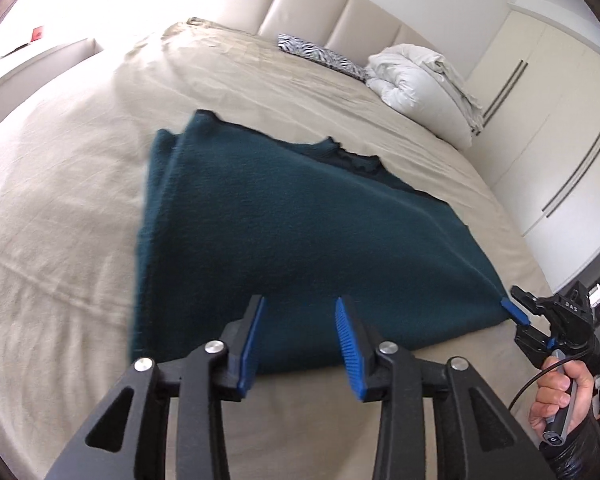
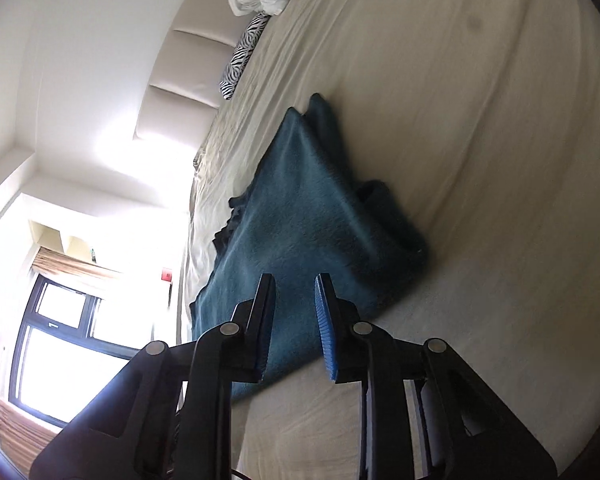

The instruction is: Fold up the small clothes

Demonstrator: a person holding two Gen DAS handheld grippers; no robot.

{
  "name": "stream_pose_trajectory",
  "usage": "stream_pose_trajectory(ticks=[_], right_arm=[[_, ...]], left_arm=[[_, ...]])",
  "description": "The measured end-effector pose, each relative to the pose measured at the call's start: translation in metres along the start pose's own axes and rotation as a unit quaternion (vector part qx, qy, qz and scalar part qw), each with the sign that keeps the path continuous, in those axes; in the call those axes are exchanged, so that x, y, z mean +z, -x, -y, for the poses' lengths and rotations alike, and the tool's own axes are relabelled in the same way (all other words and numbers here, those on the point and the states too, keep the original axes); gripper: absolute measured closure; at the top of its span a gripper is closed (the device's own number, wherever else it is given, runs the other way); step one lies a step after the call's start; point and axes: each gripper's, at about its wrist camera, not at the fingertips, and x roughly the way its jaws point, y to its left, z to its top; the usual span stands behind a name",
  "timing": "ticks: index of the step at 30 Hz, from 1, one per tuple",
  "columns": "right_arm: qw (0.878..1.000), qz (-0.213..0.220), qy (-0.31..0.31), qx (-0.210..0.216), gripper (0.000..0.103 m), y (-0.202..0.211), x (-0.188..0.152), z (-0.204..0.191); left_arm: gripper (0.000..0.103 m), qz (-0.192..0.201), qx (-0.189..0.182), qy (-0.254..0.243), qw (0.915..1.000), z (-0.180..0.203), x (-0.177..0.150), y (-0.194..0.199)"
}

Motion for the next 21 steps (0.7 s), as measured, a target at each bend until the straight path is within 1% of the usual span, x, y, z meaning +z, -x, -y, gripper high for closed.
stream_pose_trajectory(ticks=[2, 3, 5, 6, 7, 8, 9, 10, 11, 13, 14, 16, 17, 19, 20, 21], right_arm=[[0.999, -0.042, 0.010, 0.024, 0.082, -0.033, -0.015, -0.020], [0.997, -0.063, 0.010, 0.033, 0.082, -0.051, -0.023, -0.027], [0.994, -0.108, 0.008, 0.035, 0.082, -0.089, -0.043, -0.035], [0.992, -0.124, 0.014, 0.029, 0.082, -0.102, -0.048, -0.036], [0.990, -0.140, 0.021, 0.021, 0.082, -0.113, -0.053, -0.035], [0.988, -0.150, 0.023, 0.012, 0.082, -0.120, -0.055, -0.032], [0.989, -0.149, 0.018, 0.015, 0.085, -0.121, -0.053, -0.026], [0.989, -0.143, 0.010, 0.025, 0.085, -0.118, -0.049, -0.021], [0.991, -0.130, 0.006, 0.024, 0.085, -0.112, -0.044, -0.016], [0.995, -0.097, 0.000, 0.010, 0.085, -0.092, -0.029, -0.003], [0.996, -0.083, -0.007, 0.005, 0.085, -0.079, -0.017, 0.010], [0.998, -0.056, -0.008, -0.014, 0.085, -0.056, 0.000, 0.018], [0.999, -0.044, -0.004, -0.026, 0.084, -0.047, 0.007, 0.017], [0.999, -0.028, 0.007, -0.035, 0.084, -0.037, 0.018, 0.010], [0.999, -0.025, 0.014, -0.034, 0.084, -0.037, 0.022, 0.003], [0.999, -0.026, 0.021, -0.030, 0.083, -0.041, 0.024, -0.005]], left_arm=[[0.060, -0.012, -0.033, -0.012, 0.9993, 0.025, 0.001, -0.018], [0.060, -0.018, -0.041, -0.016, 0.9989, 0.032, 0.001, -0.028], [0.060, -0.032, -0.026, -0.008, 0.9991, 0.030, -0.001, -0.047], [0.063, -0.041, -0.030, 0.009, 0.9986, 0.021, -0.003, -0.054], [0.067, -0.041, -0.041, 0.024, 0.9980, 0.012, -0.004, -0.054], [0.075, -0.040, -0.046, 0.032, 0.9976, 0.003, -0.005, -0.050], [0.080, -0.042, -0.048, 0.037, 0.9973, -0.006, -0.006, -0.046], [0.081, -0.039, -0.051, 0.043, 0.9971, -0.015, -0.007, -0.040], [0.081, -0.033, -0.050, 0.049, 0.9970, -0.026, -0.008, -0.032], [0.081, -0.028, -0.056, 0.079, 0.9949, -0.054, -0.009, -0.018], [0.081, -0.021, -0.059, 0.097, 0.9933, -0.069, -0.009, -0.008], [0.081, 0.000, -0.041, 0.124, 0.9915, -0.093, -0.005, 0.014], [0.080, 0.015, -0.040, 0.137, 0.9897, -0.104, -0.003, 0.026], [0.068, 0.046, -0.031, 0.160, 0.9856, -0.120, 0.006, 0.045], [0.056, 0.058, -0.027, 0.167, 0.9838, -0.125, 0.011, 0.051], [0.050, 0.066, -0.029, 0.172, 0.9824, -0.130, 0.016, 0.052]])
